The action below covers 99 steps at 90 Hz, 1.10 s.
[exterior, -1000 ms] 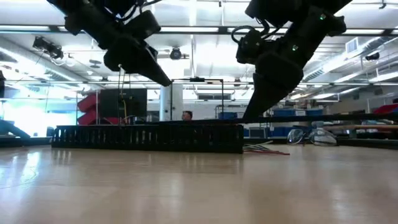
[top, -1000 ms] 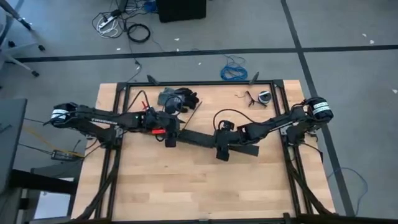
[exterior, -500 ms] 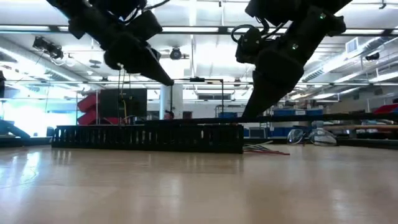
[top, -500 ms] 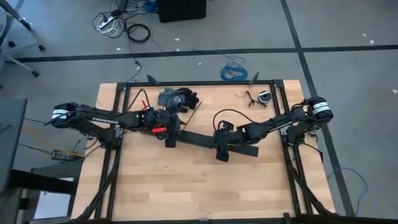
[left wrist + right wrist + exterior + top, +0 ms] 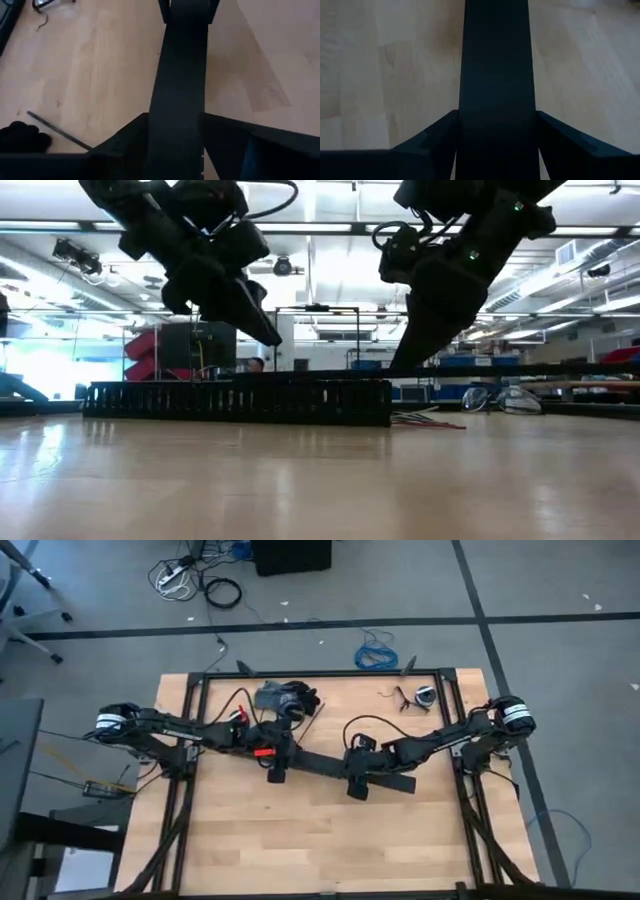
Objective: Ziptie cables
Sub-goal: Close the black cable duct cover
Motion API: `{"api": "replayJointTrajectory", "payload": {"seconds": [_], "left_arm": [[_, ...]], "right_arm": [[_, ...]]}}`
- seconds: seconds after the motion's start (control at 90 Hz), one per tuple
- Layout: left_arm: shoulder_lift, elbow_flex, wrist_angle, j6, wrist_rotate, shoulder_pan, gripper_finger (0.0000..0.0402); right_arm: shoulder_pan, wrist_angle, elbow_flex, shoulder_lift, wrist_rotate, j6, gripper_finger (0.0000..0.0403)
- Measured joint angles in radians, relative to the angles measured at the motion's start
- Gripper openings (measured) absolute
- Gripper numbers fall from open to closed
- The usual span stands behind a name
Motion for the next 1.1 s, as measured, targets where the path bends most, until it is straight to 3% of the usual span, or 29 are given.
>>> {"api": "replayJointTrajectory", "payload": {"seconds": [0.311,0.833,0.956,1.1], "left_arm": [[0.037,-0.001,0.014,-0.013,0.047,0.000,0.0168],[0.079,0.000,0.058,0.005,0.036,0.000,0.0165],[0.079,0.000,0.056,0.015,0.035,0.000,0.0139],[0.079,0.000,0.056,0.043,0.035,0.003,0.0071]], "right_arm": [[-0.001,-0.001,0.000,0.000,-0.002,0.014,0.0229],[-0.013,-0.007,0.000,0.000,-0.019,0.018,0.0229],[-0.013,-0.007,0.000,0.000,-0.019,0.018,0.0229],[-0.013,-0.008,0.000,0.000,-0.020,0.018,0.0229]]}}
